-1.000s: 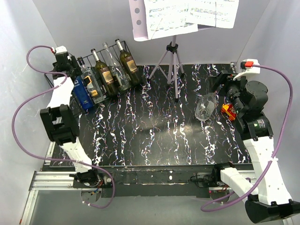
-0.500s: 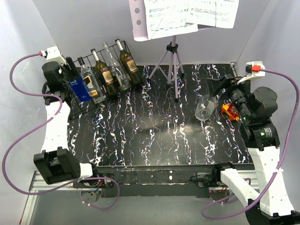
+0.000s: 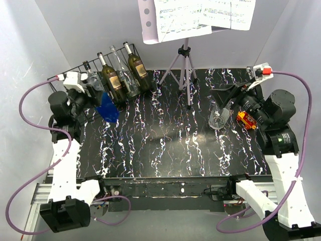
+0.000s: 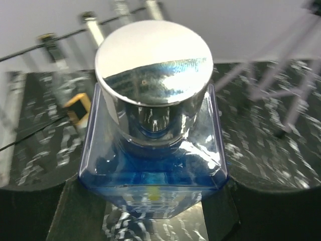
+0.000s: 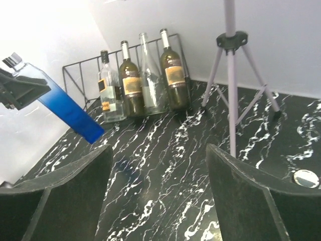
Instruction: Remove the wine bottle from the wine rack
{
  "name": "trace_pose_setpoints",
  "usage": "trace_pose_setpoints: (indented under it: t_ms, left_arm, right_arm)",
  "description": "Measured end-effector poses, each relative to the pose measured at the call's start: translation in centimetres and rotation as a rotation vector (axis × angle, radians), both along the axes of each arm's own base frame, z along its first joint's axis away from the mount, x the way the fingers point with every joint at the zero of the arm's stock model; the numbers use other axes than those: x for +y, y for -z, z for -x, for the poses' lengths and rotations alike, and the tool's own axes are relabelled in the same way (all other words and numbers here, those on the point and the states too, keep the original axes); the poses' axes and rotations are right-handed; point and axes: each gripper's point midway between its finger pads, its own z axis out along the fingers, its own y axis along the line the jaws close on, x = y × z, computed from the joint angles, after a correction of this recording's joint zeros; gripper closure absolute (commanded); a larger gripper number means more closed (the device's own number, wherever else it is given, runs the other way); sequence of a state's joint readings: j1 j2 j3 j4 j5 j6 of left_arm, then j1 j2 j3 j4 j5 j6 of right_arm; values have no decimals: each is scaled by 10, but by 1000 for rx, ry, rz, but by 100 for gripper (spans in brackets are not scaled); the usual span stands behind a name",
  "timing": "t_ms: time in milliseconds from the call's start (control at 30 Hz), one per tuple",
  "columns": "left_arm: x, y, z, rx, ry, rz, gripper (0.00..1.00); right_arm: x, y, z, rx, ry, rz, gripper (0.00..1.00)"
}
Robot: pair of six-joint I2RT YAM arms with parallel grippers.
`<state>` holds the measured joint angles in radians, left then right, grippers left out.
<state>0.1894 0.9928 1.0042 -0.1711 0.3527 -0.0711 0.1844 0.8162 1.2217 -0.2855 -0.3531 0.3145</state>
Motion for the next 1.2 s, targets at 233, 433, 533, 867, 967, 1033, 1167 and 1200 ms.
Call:
trace_pose_setpoints:
  t_ms: [233,433,533,867,967,1033,1167,1200]
  left_arm:
    - [-135,10,42,-80,499,4,100]
    - [-213,43,70,-23,803,34,100]
    - [-225,66,67,3,838,12,100]
    - [-271,99,84,-21,940,-86,67]
    - [-276,100,85,-27,953,-86,36]
    - [-277,100,83,-26,949,-84,14]
    - [-276,89,79,-54,931,-89,2]
    - [-276,85,80,-62,928,-85,2]
  right_arm:
    - [14,9,0,63,-74,-28,19]
    - [29,28,5,105,-145,-29,20]
    - [39,45,5,147,-175,-18,24]
    - [66,75,10,202,-209,16,22]
    - [74,81,9,219,-210,29,22]
    - [79,87,7,234,-208,39,22]
    - [93,98,6,259,-214,68,21]
    - [97,100,7,264,-217,74,18]
